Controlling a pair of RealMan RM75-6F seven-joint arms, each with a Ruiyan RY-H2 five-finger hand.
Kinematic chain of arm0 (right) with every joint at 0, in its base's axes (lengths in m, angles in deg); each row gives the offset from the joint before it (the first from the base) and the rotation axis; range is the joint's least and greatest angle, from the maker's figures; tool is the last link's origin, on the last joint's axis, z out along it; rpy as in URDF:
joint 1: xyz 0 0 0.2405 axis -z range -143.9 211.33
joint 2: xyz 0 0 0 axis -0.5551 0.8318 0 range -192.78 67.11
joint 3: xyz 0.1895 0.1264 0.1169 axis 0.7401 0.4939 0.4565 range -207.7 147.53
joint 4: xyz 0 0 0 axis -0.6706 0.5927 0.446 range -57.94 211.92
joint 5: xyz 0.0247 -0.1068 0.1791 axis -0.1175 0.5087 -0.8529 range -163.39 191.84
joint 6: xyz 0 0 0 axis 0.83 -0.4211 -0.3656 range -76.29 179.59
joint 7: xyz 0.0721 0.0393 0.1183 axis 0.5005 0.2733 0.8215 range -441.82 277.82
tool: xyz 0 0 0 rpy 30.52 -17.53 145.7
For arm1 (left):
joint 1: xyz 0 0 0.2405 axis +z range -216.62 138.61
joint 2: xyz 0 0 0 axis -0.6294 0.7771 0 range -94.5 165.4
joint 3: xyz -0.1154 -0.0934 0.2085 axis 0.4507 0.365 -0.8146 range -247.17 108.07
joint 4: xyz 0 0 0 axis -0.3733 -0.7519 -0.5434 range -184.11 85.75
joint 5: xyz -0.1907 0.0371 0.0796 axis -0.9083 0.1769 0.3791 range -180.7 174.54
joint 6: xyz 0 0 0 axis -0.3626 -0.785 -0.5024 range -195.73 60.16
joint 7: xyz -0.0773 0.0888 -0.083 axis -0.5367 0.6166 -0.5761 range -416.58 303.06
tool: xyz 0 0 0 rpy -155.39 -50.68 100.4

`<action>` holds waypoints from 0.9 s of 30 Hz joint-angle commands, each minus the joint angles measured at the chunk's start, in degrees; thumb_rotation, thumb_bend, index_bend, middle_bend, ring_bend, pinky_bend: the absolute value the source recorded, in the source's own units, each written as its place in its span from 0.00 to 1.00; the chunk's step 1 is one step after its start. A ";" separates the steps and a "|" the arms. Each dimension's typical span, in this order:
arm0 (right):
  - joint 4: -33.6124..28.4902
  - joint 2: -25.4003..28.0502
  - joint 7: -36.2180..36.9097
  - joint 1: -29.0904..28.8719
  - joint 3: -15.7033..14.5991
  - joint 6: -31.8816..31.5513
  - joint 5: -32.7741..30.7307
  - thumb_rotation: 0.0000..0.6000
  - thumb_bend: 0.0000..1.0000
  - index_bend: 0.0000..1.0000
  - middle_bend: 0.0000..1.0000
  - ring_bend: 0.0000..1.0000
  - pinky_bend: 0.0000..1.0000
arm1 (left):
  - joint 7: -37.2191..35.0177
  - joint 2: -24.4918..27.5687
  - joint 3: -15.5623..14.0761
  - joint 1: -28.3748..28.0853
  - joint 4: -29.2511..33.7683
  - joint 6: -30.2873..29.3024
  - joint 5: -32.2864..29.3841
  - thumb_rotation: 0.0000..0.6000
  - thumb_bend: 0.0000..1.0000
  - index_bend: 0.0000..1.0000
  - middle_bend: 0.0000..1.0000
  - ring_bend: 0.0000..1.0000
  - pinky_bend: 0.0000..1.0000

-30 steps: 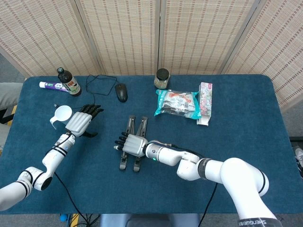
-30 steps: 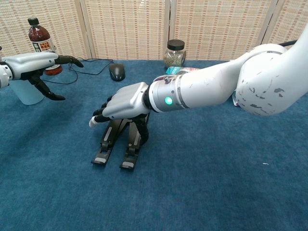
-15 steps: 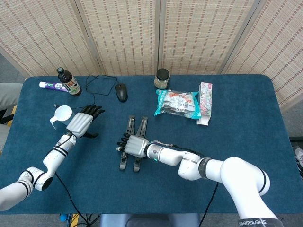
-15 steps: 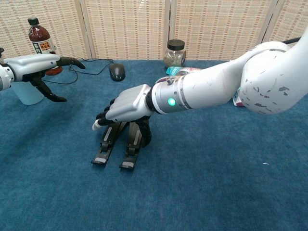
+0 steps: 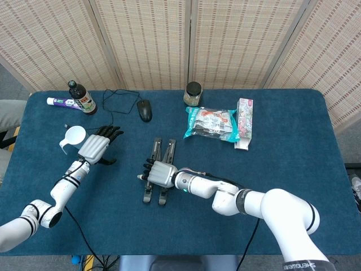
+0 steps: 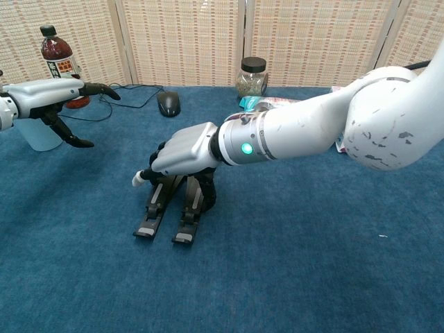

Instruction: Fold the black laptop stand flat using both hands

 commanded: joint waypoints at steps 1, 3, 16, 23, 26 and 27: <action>0.39 -0.21 0.68 0.21 -0.09 -1.08 0.43 1.00 0.15 0.07 0.27 0.00 0.00 | -0.10 -0.02 -0.02 0.06 -0.06 -0.05 0.05 1.00 0.17 0.10 0.05 0.01 0.02; 0.66 -0.28 1.12 0.29 -0.32 -1.59 0.78 1.00 0.18 0.10 0.29 0.00 0.00 | -0.12 -0.03 -0.05 0.09 -0.10 -0.04 0.09 1.00 0.17 0.10 0.05 0.01 0.02; 1.95 -0.85 3.62 1.00 -1.44 -5.57 3.04 1.00 0.21 0.29 0.44 0.10 0.07 | -0.30 -0.09 -0.11 0.05 0.01 -0.28 0.54 1.00 0.17 0.10 0.05 0.01 0.02; -0.71 0.99 3.56 1.29 -0.25 -5.55 1.43 1.00 0.20 0.00 0.12 0.00 0.07 | -0.12 0.22 0.08 0.00 0.59 -0.47 0.55 1.00 0.17 0.10 0.05 0.01 0.02; -2.36 1.98 2.42 1.86 0.54 -6.38 0.54 1.00 0.19 0.00 0.03 0.00 0.07 | 0.35 0.43 0.06 0.01 1.15 -0.56 0.59 1.00 0.17 0.10 0.05 0.01 0.02; -2.97 2.32 2.03 2.12 0.78 -6.79 0.27 1.00 0.19 0.00 0.02 0.00 0.06 | 0.51 0.52 0.06 0.02 1.37 -0.56 0.58 1.00 0.17 0.10 0.05 0.01 0.02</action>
